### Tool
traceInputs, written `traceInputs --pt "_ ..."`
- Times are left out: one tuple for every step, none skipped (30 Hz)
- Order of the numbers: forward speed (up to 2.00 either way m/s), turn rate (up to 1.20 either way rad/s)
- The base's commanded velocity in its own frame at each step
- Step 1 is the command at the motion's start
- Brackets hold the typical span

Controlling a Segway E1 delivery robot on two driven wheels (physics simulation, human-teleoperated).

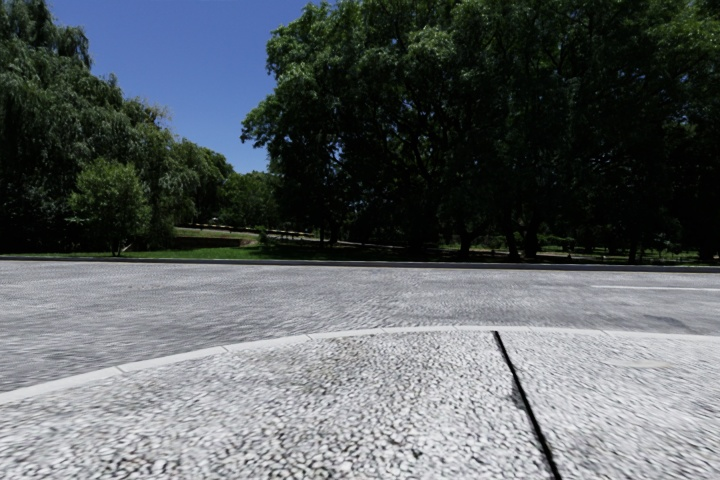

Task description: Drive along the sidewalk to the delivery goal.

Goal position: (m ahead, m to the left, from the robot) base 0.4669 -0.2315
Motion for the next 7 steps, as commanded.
traceInputs --pt "0.0 0.0" --pt "0.0 0.0" --pt "0.0 0.0" --pt "0.0 0.0" --pt "0.0 0.0" --pt "0.0 0.0" --pt "0.0 0.0"
